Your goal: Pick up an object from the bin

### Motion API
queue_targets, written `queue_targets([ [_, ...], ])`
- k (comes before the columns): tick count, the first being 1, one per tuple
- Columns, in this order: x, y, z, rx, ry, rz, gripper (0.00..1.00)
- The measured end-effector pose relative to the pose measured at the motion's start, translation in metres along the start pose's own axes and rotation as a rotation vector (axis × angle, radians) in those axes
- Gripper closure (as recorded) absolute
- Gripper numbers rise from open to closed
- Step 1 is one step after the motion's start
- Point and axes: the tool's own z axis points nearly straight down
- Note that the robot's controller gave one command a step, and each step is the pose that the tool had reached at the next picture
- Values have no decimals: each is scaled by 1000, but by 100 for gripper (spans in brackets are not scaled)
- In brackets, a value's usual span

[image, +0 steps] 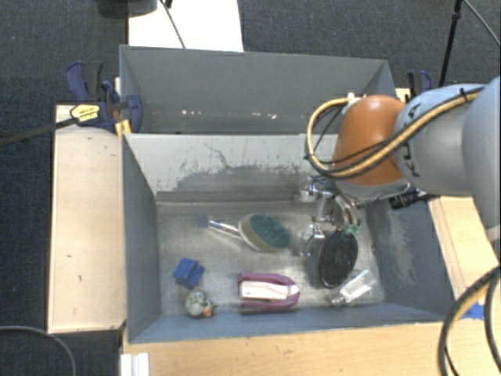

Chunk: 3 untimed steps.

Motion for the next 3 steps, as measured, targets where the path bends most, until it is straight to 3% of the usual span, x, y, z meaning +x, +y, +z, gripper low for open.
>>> queue_targets([
  [1, 10, 95, 0, -1, -10, -20, 0],
  [2, 19, 173, -10, -3, -1, -118, 0],
  [3, 12, 205, 4, 13, 14, -183, 0],
])
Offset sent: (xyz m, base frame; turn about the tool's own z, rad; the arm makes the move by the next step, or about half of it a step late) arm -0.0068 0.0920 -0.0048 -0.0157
